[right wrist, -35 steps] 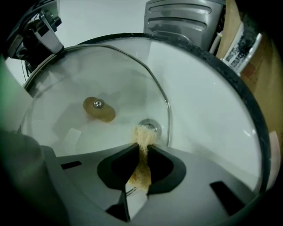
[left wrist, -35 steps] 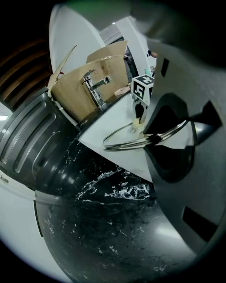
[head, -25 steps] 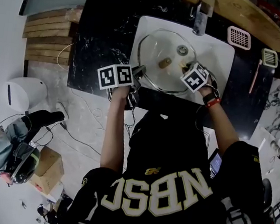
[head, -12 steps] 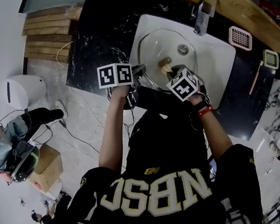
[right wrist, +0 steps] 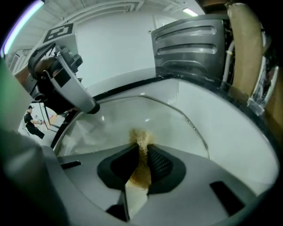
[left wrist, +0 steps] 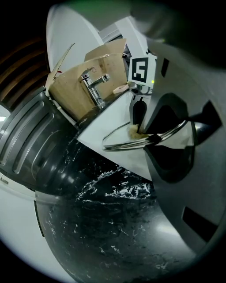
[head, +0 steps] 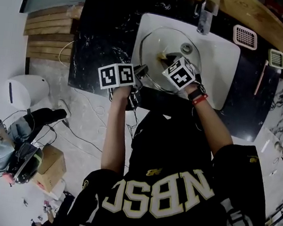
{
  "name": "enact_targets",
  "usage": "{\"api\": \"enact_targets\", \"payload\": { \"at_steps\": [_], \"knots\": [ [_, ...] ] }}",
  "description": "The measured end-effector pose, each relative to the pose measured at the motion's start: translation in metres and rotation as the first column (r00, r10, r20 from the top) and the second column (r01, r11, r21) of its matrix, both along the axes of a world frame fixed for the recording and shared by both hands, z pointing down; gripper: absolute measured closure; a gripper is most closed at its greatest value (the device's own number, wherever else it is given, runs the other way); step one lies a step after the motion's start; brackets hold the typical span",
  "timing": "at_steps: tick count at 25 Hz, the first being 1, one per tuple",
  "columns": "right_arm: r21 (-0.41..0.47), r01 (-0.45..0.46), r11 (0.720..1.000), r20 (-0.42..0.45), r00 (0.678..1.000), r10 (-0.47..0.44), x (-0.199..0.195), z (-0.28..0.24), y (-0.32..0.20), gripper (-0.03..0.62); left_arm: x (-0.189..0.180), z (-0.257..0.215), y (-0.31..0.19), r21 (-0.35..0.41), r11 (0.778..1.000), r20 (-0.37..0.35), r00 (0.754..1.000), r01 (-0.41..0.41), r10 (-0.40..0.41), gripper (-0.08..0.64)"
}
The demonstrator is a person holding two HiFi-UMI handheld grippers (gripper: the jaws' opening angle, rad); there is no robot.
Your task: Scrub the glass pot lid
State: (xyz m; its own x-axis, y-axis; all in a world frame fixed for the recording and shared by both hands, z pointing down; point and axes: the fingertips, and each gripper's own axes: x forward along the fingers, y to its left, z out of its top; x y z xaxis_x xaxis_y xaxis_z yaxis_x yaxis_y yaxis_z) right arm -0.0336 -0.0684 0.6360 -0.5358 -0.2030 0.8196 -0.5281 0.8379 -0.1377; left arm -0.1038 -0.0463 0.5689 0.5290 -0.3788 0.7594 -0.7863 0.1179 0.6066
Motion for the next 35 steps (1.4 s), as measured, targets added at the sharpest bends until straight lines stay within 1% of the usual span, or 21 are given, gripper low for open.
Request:
{"api": "enact_targets", "payload": {
  "at_steps": [5, 10, 13, 16, 24, 30, 35],
  "knots": [
    [0.03, -0.022, 0.999, -0.014, 1.0, 0.022, 0.0, 0.009, -0.028, 0.534, -0.001, -0.001, -0.001, 0.003, 1.0, 0.003, 1.0, 0.003, -0.003, 0.469],
    [0.061, -0.059, 0.996, -0.037, 0.997, 0.061, 0.013, 0.023, -0.055, 0.535, -0.001, -0.001, 0.0, 0.003, 1.0, 0.003, 1.0, 0.006, -0.006, 0.469],
    [0.086, -0.072, 0.994, -0.066, 0.995, 0.078, 0.025, 0.031, -0.066, 0.535, 0.0, -0.001, -0.001, 0.004, 1.0, 0.004, 1.0, 0.002, -0.002, 0.468],
    [0.107, -0.086, 0.991, -0.113, 0.989, 0.098, 0.04, 0.039, -0.072, 0.535, 0.001, 0.0, -0.001, 0.004, 1.0, 0.008, 1.0, -0.002, 0.002, 0.465],
    [0.106, -0.119, 0.987, -0.229, 0.963, 0.141, 0.081, 0.05, -0.066, 0.537, 0.002, 0.001, 0.002, 0.01, 1.0, 0.035, 0.999, -0.022, 0.022, 0.463],
    [0.111, -0.106, 0.988, -0.305, 0.943, 0.135, 0.101, 0.051, -0.048, 0.54, 0.003, 0.001, 0.0, 0.025, 0.999, 0.035, 0.999, -0.026, 0.025, 0.463],
    [0.068, -0.099, 0.993, -0.341, 0.933, 0.117, 0.108, 0.048, -0.022, 0.541, 0.002, 0.001, 0.002, 0.031, 0.999, 0.039, 0.999, -0.03, 0.029, 0.462]
  ]
}}
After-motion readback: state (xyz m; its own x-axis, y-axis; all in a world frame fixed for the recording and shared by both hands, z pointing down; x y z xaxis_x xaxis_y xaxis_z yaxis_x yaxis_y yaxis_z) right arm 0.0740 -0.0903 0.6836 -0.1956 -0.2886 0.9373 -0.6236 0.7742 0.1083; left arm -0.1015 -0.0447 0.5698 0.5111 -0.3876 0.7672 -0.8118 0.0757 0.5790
